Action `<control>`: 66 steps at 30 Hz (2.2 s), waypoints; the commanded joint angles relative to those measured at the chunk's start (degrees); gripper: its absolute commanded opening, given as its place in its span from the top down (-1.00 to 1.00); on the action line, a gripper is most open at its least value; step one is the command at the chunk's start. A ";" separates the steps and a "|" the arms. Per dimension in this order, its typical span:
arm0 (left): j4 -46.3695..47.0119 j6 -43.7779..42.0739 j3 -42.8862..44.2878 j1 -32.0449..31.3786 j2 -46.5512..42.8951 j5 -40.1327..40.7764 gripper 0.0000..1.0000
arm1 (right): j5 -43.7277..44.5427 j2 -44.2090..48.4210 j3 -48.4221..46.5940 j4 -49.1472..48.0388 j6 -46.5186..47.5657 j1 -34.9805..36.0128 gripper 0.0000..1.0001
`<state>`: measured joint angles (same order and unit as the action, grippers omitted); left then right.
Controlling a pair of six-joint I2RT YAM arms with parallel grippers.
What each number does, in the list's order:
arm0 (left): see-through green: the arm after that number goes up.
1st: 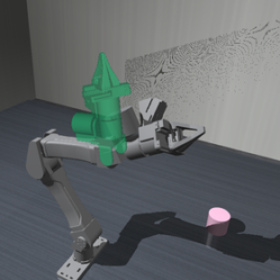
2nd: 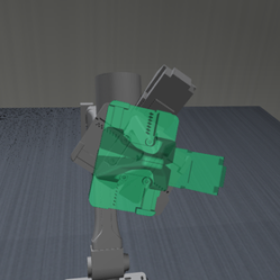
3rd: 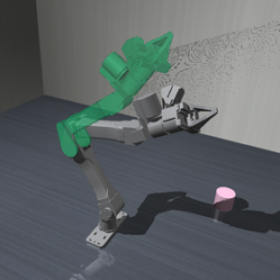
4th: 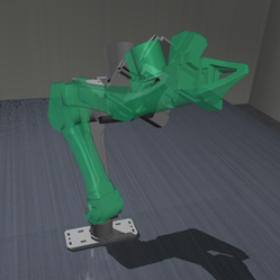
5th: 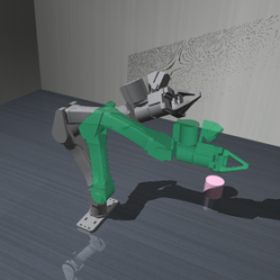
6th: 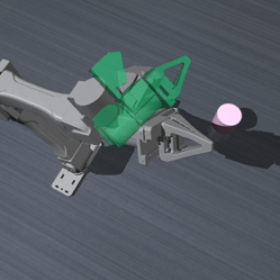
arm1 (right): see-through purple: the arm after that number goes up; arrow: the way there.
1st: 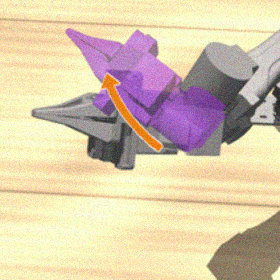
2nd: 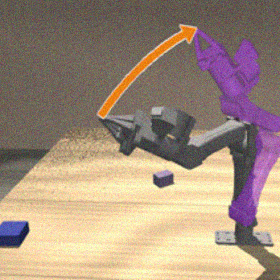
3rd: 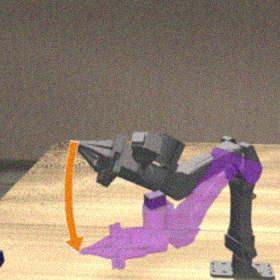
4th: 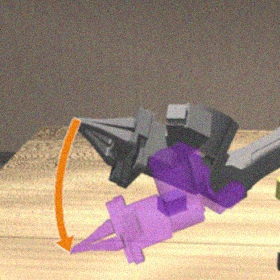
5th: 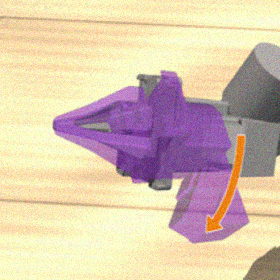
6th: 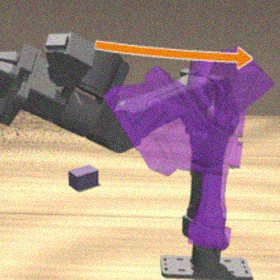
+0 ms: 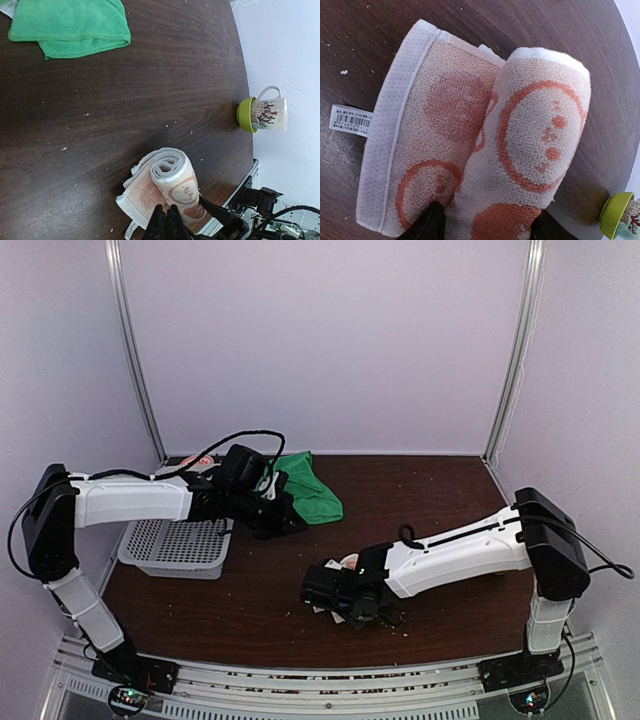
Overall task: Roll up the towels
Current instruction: Roll the towel from the center of the board.
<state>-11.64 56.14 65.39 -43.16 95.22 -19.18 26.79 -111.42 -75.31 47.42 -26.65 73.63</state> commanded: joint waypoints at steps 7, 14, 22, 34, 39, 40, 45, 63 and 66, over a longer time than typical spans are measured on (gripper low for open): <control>19.18 6.82 4.29 -0.35 12.11 -14.63 1.00 | 0.80 2.49 2.48 -5.00 3.37 0.37 -0.15; 29.92 12.62 2.93 -1.70 18.38 -18.66 1.00 | 1.03 1.84 2.82 -5.38 3.72 0.57 -0.15; 39.18 17.77 1.41 -2.33 23.39 -22.33 1.00 | 0.38 1.85 5.51 -7.08 4.42 1.11 -0.16; 37.80 13.68 -0.05 -3.23 26.44 -26.67 1.00 | 0.28 1.40 5.45 -7.52 7.16 1.21 -0.19; 37.73 12.93 -1.98 -3.25 26.75 -26.48 1.00 | 0.05 1.93 5.21 -7.17 7.90 1.19 -0.21; 37.37 12.58 -2.09 -3.25 26.96 -26.40 1.00 | -0.04 2.05 5.18 -7.21 8.05 1.25 -0.22; 36.99 12.22 -3.07 -3.23 28.13 -25.10 1.00 | -1.28 3.35 5.30 -7.02 8.31 1.34 -0.39; 33.78 9.33 -5.98 -3.29 25.97 -20.03 1.00 | -27.29 26.70 24.50 -24.05 -7.89 -9.57 -0.64; 33.21 8.70 -6.47 -3.38 25.37 -19.31 1.00 | -31.33 27.99 28.05 -29.44 -12.02 -11.84 -0.63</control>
<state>25.56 67.33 60.75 -46.22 121.64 -41.98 4.54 -84.95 -51.35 27.11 -31.09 63.83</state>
